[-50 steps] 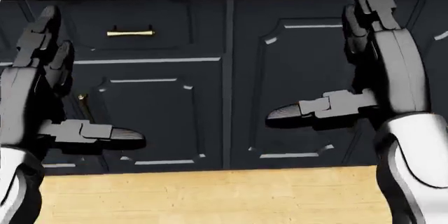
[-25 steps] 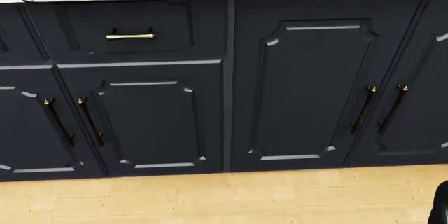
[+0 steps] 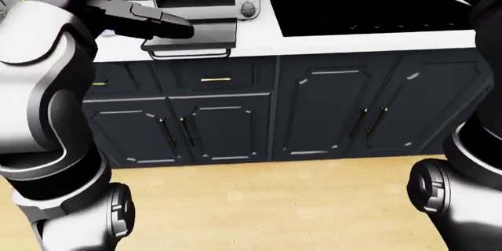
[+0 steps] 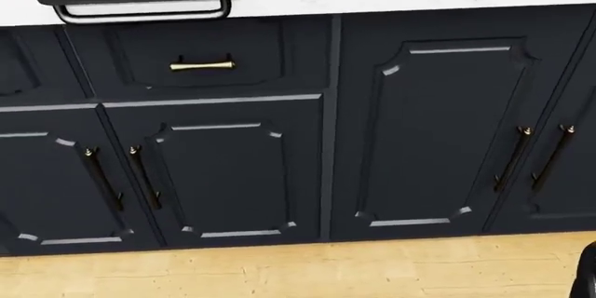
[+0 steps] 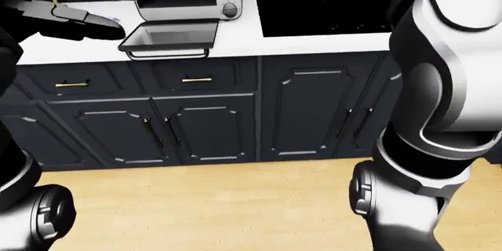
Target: Pick the scone from the rack and place it on the plate on the counter.
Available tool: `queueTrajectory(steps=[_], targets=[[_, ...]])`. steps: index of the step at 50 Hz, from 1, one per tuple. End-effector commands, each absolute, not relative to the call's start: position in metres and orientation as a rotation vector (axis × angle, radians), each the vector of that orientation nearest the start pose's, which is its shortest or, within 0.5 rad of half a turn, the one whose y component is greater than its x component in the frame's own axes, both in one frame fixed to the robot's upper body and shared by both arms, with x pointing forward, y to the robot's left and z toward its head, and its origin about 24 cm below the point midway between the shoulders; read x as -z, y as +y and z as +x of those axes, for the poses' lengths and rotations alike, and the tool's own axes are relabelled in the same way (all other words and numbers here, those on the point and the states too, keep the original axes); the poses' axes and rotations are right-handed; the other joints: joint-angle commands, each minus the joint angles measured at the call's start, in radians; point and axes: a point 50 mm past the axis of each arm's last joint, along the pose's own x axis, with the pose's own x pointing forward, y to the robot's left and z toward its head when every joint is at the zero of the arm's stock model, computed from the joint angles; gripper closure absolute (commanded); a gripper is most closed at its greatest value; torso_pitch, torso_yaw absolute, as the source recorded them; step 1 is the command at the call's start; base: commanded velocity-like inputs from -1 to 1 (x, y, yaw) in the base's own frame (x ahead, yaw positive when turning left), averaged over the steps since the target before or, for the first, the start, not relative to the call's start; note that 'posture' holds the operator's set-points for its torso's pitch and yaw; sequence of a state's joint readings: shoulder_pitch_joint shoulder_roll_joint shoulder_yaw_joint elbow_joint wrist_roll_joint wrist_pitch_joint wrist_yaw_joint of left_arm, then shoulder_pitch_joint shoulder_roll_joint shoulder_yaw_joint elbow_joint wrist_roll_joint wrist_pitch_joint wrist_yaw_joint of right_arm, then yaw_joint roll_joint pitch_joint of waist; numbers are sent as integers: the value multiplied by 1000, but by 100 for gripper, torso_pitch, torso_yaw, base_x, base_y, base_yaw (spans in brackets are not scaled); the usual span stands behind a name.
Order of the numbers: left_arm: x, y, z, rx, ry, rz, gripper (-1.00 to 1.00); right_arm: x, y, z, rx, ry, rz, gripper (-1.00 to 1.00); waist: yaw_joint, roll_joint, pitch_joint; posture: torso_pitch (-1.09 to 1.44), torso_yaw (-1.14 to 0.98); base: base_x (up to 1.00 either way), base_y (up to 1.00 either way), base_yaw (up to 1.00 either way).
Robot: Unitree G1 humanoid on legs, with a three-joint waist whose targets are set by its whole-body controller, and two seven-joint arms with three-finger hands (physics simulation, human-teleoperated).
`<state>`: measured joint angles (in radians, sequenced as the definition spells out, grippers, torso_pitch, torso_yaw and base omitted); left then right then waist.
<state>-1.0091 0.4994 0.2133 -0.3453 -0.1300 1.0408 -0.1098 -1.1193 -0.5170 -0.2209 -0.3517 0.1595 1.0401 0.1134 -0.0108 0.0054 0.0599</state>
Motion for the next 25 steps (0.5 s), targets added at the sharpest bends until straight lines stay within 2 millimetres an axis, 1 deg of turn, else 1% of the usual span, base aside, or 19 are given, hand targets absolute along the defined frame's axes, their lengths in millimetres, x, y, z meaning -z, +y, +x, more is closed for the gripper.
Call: queueTrajectory(steps=[1,2,4,5,6,7,8,9,12,14,16,18,19,20,21,22,23,24,25], targets=[[-361,201,288,-70,-441,238,-100,-389,-186,275,-13,-550,-231,-100,6,-16,-17,0,0,20,68,0],[-360,201,288,-68,-439,239,-100,-390,-186,275,-12,-551,-235,-100,6,-12,-21,0,0,20,67,0],[-359,201,288,-72,-439,236,-100,-390,-187,275,-11,-552,-232,-100,3,17,-28,0,0,19,68,0],[-358,200,288,-70,-438,238,-100,-389,-186,275,-12,-551,-234,-100,0,44,-34,0,0,20,68,0],[-359,200,287,-69,-438,236,-100,-390,-186,274,-12,-553,-233,-100,-3,91,-46,0,0,19,67,0],[-359,201,287,-69,-437,238,-100,-390,-186,274,-13,-554,-233,-100,4,80,-42,0,0,19,67,0],[-360,201,287,-69,-439,237,-100,-391,-185,273,-14,-556,-233,-100,10,83,-27,0,0,20,68,0],[-360,201,286,-70,-441,239,-100,-391,-185,273,-15,-555,-235,-100,4,76,-16,0,0,20,68,0],[-360,201,286,-69,-442,241,-100,-390,-184,273,-18,-555,-236,-100,8,40,-15,0,0,20,68,0],[-359,200,287,-67,-440,240,-100,-390,-184,273,-20,-556,-238,-100,10,20,-3,0,0,20,68,0],[-359,200,286,-67,-441,241,-100,-392,-184,271,-23,-562,-235,-100,13,0,-9,0,0,26,65,0],[-359,200,286,-70,-441,241,-100,-392,-185,270,-23,-562,-240,-100,9,-19,0,0,0,38,57,0],[-359,200,286,-68,-441,242,-100,-392,-184,270,-24,-562,-240,-100,8,-35,-7,0,0,38,59,0],[-359,200,285,-68,-443,243,-100,-392,-184,270,-24,-563,-240,-100,6,-68,-27,0,0,38,58,0],[-360,200,285,-69,-443,239,-100,-393,-184,269,-26,-565,-241,-100,-5,-32,-5,0,0,39,58,0],[-359,200,285,-67,-443,241,-100,-393,-183,269,-27,-565,-245,-100,6,-52,-8,0,0,38,58,0],[-359,200,285,-69,-444,240,-100,-393,-184,269,-26,-566,-241,-100,3,-56,-24,0,0,38,57,0],[-359,200,285,-71,-443,240,-100,-393,-184,270,-25,-565,-242,-100,4,-60,-32,0,0,38,57,0],[-358,201,285,-73,-443,238,-100,-392,-184,270,-25,-565,-243,-100,4,-59,-32,0,0,39,57,0]])
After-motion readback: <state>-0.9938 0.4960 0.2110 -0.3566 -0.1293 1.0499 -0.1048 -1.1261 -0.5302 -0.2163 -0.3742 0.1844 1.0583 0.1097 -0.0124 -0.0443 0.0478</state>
